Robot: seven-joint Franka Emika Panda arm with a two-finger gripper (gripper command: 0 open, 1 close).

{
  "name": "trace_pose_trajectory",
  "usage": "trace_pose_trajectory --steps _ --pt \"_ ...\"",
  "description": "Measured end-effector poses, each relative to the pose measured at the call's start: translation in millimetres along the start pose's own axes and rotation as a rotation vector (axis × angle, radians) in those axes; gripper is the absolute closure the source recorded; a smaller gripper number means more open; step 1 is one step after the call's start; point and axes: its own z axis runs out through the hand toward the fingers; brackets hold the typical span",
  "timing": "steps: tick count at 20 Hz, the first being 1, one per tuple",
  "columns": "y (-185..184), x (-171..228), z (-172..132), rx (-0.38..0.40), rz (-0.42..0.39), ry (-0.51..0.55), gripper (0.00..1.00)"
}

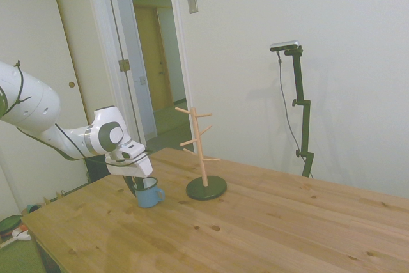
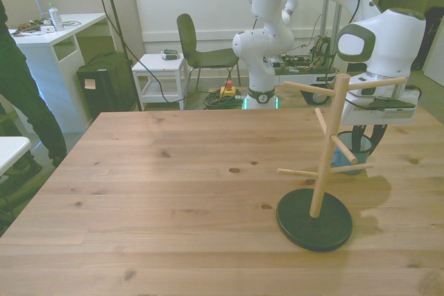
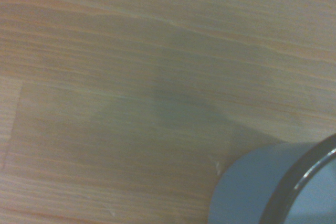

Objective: Hang the mug

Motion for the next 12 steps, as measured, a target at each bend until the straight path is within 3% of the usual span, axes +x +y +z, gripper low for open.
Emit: trace_pose_trajectory --steps 12 --pt "25 19 6 -0.029 0.032 -0.003 1.0"
